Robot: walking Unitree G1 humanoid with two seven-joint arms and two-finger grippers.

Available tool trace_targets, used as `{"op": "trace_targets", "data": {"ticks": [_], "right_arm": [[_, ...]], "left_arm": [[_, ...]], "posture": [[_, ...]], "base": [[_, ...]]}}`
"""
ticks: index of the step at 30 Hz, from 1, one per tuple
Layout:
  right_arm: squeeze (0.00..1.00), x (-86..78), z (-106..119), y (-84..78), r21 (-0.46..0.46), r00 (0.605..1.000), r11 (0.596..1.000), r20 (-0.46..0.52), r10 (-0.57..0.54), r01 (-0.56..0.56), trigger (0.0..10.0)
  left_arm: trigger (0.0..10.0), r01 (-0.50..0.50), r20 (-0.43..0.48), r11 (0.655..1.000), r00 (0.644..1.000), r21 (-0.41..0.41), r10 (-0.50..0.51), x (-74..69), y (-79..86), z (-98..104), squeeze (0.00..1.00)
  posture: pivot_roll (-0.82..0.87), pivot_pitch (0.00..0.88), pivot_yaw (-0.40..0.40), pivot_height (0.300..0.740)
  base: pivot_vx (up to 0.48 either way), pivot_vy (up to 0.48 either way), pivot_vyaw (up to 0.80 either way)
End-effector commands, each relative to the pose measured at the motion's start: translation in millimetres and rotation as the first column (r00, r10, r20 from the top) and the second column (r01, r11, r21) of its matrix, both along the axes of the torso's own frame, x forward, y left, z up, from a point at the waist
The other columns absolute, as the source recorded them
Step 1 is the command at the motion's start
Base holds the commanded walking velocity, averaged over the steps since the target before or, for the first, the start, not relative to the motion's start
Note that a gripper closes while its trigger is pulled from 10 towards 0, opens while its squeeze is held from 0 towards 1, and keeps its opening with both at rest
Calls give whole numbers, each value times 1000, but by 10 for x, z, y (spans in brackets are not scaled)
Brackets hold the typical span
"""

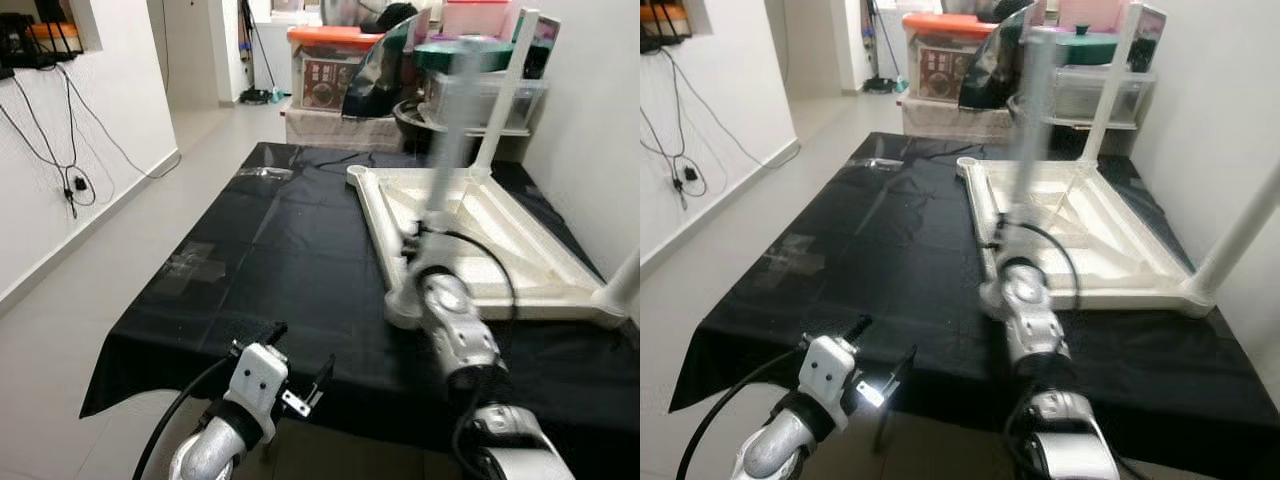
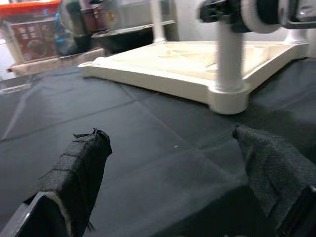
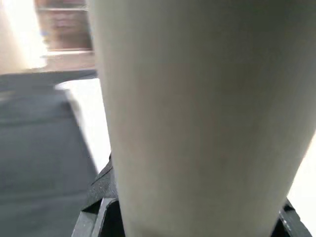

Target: Building children table

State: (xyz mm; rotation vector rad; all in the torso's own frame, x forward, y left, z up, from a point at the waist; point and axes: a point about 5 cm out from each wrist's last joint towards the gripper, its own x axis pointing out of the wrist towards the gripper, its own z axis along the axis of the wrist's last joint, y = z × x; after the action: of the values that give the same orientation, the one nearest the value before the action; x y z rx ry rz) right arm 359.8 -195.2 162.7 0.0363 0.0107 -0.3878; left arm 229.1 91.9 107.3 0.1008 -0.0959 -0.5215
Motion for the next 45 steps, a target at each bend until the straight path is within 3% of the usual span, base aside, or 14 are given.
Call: {"op": "trace_targets", "data": {"ticks": [1, 6, 7, 8, 13, 14, 21, 22, 27, 33, 35, 41, 43, 45], "right_arm": [[0, -215, -194, -240, 26, 978, 981, -88, -190, 193, 0], [0, -317, -239, -313, 19, 957, 961, -102, -273, 276, 0], [0, -337, -262, -310, 21, 950, 955, -105, -293, 297, 3333], [0, -321, -277, -262, 33, 958, 962, -98, -269, 273, 10000], [0, -269, -274, -158, 43, 976, 977, -72, -204, 207, 10000], [1000, -237, -241, -89, 28, 983, 984, -47, -177, 178, 10000], [1000, -179, -221, 22, -12, 993, 993, -33, -116, 116, 10000], [0, -216, -252, 21, -43, 992, 992, -41, -120, 118, 10000], [0, -527, -331, -63, -129, 991, 985, -55, -123, 115, 10000], [0, -775, -399, -30, -129, 998, 991, -58, 20, -28, 10000], [0, -775, -399, -30, -129, 998, 991, -58, 20, -28, 10000], [0, -952, -404, 78, -154, 986, 975, -63, 151, -160, 10000], [0, -1050, -385, 221, -135, 953, 944, -47, 298, -302, 10000], [0, -1060, -378, 280, -115, 933, 926, -42, 357, -359, 10000]], "left_arm": [[10000, 7, -18, 1000, 1000, 14, -7, -8, 10, -34, 0], [10000, 10, -21, 1000, 1000, 13, -10, -8, 12, -35, 0], [10000, 11, -22, 1000, 1000, 12, -11, -7, 14, -37, 0], [10000, 13, -24, 1000, 1000, 12, -13, -5, 14, -39, 0], [10000, 15, -25, 1000, 1000, 13, -15, -2, 13, -40, 0], [10000, 15, -25, 1000, 1000, 13, -15, 1, 12, -40, 0], [10000, 11, -23, 1000, 1000, 14, -11, 5, 11, -39, 0], [10000, 8, -21, 1000, 1000, 14, -7, 7, 12, -37, 0], [10000, 4, -24, 1000, 1000, 11, -4, 5, 17, -33, 0], [10000, 11, -31, 1000, 999, 8, -11, -4, 26, -30, 0], [10000, 11, -31, 1000, 999, 8, -11, -4, 26, -30, 0], [10000, 10, -37, 1000, 999, 11, -9, -7, 30, -28, 0], [10000, 4, -50, 1000, 999, 11, -3, -2, 31, -36, 0], [10000, 3, -53, 1000, 999, 10, -2, -1, 30, -38, 0]], "posture": [[96, 0, -30, 740], [91, 0, -26, 740], [86, 0, -21, 740], [86, 0, -20, 740], [90, 0, -23, 740], [93, 0, -25, 740], [97, 0, -33, 740], [97, 0, -35, 740], [82, 0, -25, 740], [75, 0, -21, 740], [75, 0, -21, 740], [73, 0, -19, 740], [73, 0, -20, 740], [73, 0, -23, 740]], "base": [[0, 0, 0], [0, 0, 0], [0, 0, 0], [0, 0, 0], [0, 0, 0], [0, 0, 0], [0, 0, 0], [0, 0, 0], [0, 0, 0], [0, 0, 0], [0, 0, 0], [0, 0, 0], [0, 0, 0], [0, 0, 0]]}}
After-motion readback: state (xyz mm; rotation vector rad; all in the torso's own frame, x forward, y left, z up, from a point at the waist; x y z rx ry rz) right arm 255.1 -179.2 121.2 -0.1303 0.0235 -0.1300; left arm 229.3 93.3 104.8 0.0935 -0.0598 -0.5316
